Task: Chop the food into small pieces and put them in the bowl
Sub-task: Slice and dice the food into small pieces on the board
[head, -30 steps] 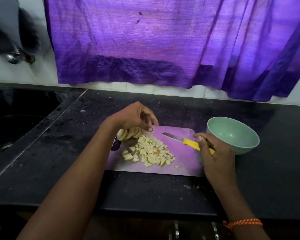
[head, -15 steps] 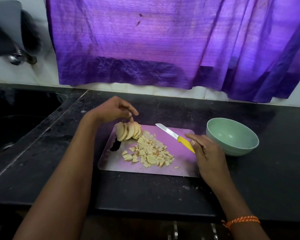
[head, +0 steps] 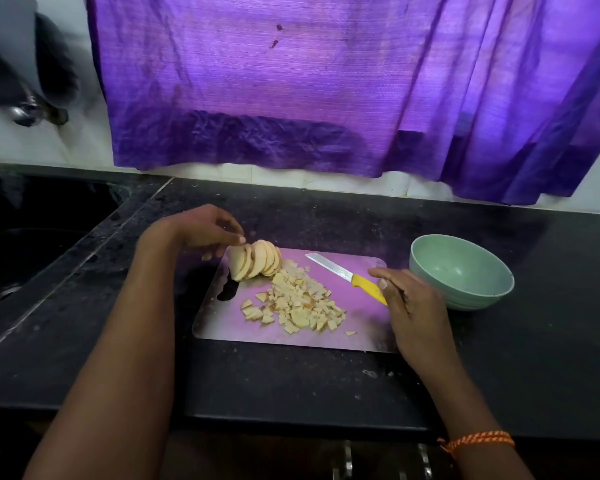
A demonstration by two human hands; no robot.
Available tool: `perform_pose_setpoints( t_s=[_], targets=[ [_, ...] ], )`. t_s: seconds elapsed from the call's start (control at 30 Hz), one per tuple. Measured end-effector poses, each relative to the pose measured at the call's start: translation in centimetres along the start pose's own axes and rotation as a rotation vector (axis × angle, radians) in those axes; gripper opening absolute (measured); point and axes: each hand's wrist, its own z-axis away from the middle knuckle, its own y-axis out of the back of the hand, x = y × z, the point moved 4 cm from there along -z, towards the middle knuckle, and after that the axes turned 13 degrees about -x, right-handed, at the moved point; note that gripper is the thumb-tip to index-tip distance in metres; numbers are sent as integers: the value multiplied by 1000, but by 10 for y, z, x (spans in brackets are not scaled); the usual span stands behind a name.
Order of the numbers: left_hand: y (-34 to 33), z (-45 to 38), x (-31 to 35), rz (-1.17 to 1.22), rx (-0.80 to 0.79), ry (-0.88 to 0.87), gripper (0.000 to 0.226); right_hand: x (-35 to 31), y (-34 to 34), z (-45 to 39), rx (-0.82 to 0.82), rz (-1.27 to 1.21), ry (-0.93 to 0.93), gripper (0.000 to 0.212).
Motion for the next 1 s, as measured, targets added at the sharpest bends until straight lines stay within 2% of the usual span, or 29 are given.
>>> perform_pose_setpoints(
  t_s=[0.17, 0.3, 0.47, 0.53, 0.6, 0.67, 0.73, 0.83, 0.93, 1.0],
  targets=[
    [-15, -1, 8, -21, -139, 128, 51, 0, -1, -1, 3, 20, -1, 28],
    [-18, 1, 11, 22, -124, 144, 61, -1, -1, 0, 8, 4, 4, 28],
    [-16, 4, 13, 33, -50, 161, 50, -1, -2, 0, -3, 22, -8, 28],
    [-10, 7, 17, 35, 65, 107, 41, -1, -1, 0, 9, 25, -10, 28],
    [-5, 10, 28, 60, 208, -33, 31, -2, 0, 0, 23, 33, -16, 29],
    [-7, 9, 46, 133, 277, -187, 27, -3, 0, 0, 37, 41, -27, 29],
    [-21, 4, 65, 212, 240, -281, 29, -2, 2, 0, 64, 38, -41, 29],
    [-56, -6, 89, 164, 173, -342, 33, 2, 6, 1, 127, 49, -71, 31],
    [-87, -19, 101, 32, 158, -348, 36, 6, 9, 2, 188, 95, -134, 27],
    [-95, -27, 103, -152, 206, -293, 39, 5, 9, 2, 198, 122, -150, 25]
  ],
)
